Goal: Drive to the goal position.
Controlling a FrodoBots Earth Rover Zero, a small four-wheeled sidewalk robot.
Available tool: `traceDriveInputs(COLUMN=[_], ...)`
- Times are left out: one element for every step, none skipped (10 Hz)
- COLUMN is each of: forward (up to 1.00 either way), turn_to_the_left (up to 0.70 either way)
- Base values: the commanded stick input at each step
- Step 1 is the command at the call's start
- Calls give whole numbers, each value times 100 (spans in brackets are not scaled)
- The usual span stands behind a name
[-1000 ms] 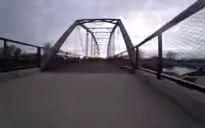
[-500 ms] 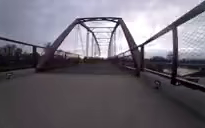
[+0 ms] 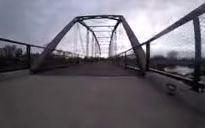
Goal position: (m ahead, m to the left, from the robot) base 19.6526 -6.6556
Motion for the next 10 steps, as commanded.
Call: traceDriveInputs(forward=[100, 100, 100, 100, 100, 100, 100, 100, 100, 100], turn_to_the_left=[-35, -19, -8, -7, -6, -5, -2, -1, 0, 0])
